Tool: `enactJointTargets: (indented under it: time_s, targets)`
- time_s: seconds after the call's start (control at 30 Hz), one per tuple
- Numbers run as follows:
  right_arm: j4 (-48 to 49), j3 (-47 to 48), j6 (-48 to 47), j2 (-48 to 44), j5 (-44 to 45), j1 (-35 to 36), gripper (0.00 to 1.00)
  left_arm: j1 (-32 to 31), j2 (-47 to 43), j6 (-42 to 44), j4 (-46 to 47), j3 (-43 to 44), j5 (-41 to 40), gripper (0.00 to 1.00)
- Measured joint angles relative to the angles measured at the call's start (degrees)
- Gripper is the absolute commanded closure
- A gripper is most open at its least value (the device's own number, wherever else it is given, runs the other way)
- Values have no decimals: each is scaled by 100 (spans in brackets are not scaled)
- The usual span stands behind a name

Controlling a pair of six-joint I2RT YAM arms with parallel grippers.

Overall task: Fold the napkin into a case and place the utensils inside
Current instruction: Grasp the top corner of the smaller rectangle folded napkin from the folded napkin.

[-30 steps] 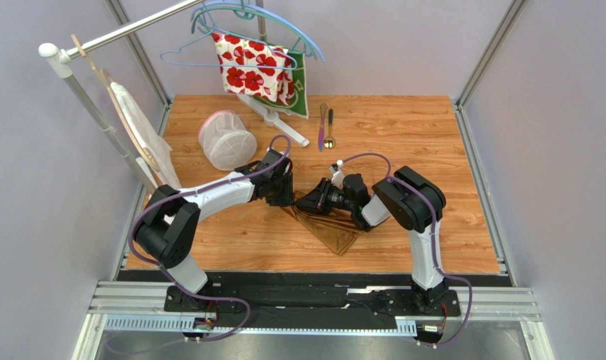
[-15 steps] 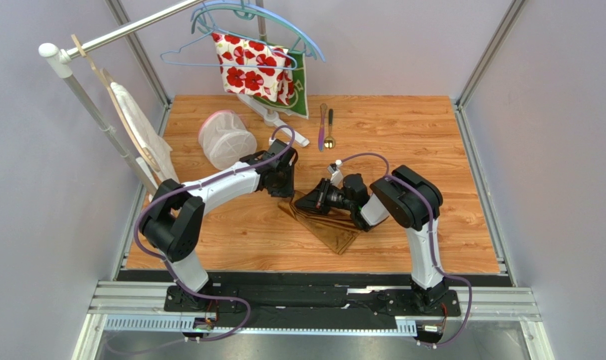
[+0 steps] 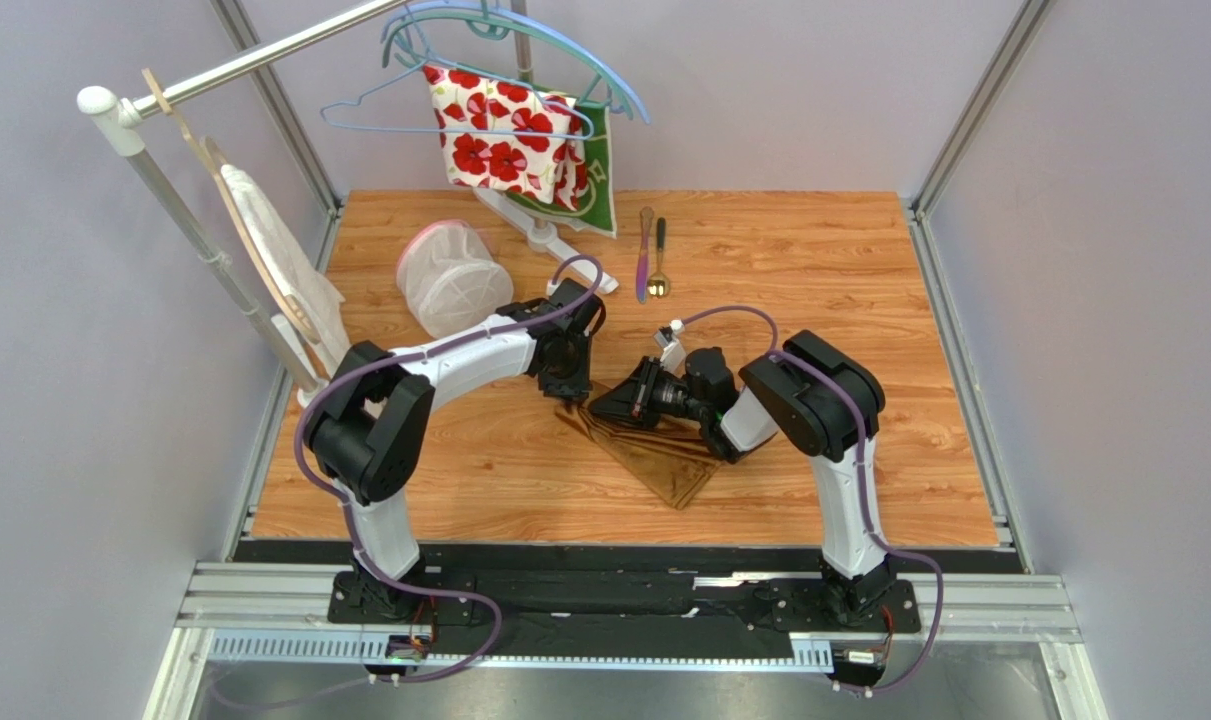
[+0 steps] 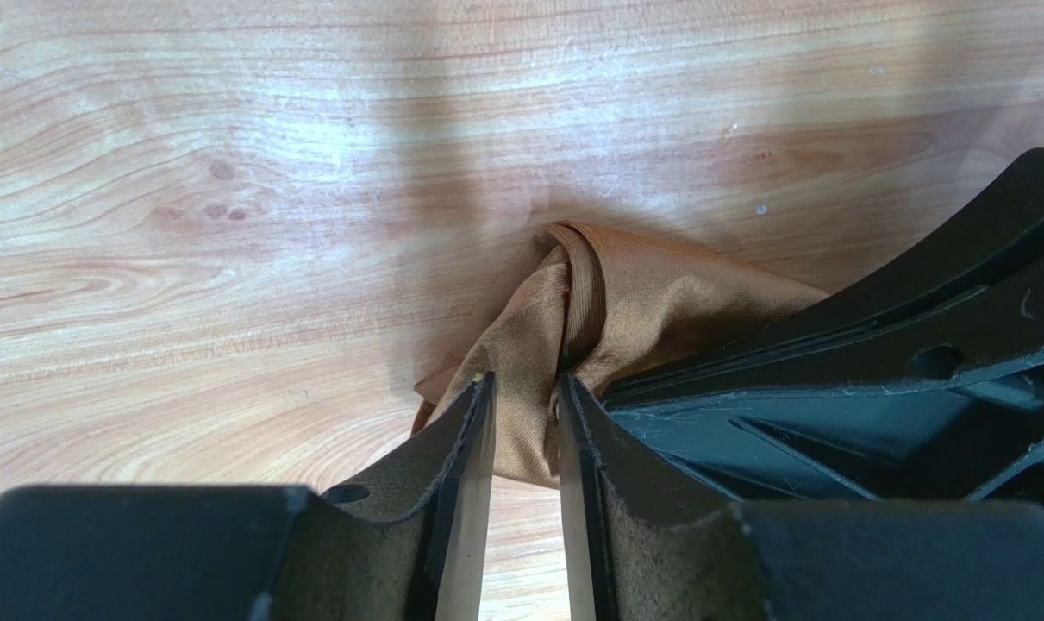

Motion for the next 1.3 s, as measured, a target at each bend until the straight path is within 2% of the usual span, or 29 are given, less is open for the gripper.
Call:
enactJointTargets:
  time_s: [0.13,0.27,0.3,0.67,0.93,1.07,1.3]
  targets:
    - [0,0,-4,0,2,0,100,-37,70,59,-44,59,22,69]
    - [-4,0,-11,0,2,0,100,-63,225,107,-68,125,52,97]
    - [-9,0,-22,0,2,0,100,-66,256,109,-66,142,68,99]
    - [-581,251,-391,-50,-140,9,100,-33,243,299,-101,258,415,100]
    - [-1714,433,-1054,-354,114,155,100,9,238,247,-59,275,946,100]
    - [-1985,507,-1235,-424,151,177,100,-31,195,170,-70,275,1121,100]
    - [-2076,560,-1329,-463,203,278,100,-35,240,76,-225,393,938,100]
